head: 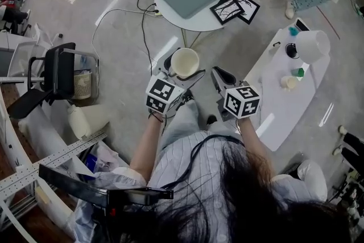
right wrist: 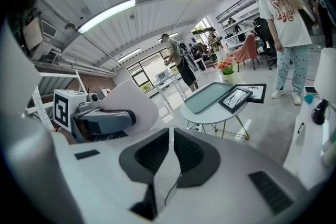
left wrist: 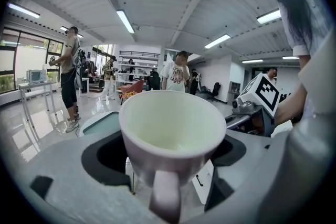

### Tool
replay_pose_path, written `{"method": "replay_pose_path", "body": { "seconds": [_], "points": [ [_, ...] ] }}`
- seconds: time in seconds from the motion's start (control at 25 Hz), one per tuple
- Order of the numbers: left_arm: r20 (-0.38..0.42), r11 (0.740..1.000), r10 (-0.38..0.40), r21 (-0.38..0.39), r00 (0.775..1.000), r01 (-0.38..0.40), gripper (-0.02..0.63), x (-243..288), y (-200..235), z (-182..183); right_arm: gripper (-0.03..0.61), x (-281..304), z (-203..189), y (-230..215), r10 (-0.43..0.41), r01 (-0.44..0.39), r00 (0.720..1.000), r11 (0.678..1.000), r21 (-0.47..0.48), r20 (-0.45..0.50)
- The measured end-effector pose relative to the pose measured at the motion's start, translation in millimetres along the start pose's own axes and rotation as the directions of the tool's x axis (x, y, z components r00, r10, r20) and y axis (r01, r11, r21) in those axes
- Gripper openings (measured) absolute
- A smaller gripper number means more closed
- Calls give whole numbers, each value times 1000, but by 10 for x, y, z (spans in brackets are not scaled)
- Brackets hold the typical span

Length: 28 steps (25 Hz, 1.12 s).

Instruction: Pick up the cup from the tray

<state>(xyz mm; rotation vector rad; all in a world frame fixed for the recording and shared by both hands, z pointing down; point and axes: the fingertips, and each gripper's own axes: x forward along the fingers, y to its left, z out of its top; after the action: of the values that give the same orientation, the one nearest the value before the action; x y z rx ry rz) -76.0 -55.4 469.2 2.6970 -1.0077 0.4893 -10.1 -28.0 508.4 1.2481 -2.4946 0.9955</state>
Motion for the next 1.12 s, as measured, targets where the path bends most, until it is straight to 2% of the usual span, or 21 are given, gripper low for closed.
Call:
{"method": "replay_pose_path", "body": {
  "seconds": [0.52, 0.92, 1.12],
  "points": [
    [3, 998, 60, -15, 998, -60, 442, -434, -1060, -250, 43, -914, -487, 190, 65, -64, 998, 997, -43, 21],
    [-35, 995, 95, -21, 995, -96, 443, -881, -1726, -621, 43, -1501, -894, 331, 100, -99, 995, 993, -60, 17],
    [-52, 989, 136, -58, 989, -139, 443, -1071, -1950, -820, 43, -1685, -1033, 309, 114, -113, 993, 992, -63, 10]
  ]
}}
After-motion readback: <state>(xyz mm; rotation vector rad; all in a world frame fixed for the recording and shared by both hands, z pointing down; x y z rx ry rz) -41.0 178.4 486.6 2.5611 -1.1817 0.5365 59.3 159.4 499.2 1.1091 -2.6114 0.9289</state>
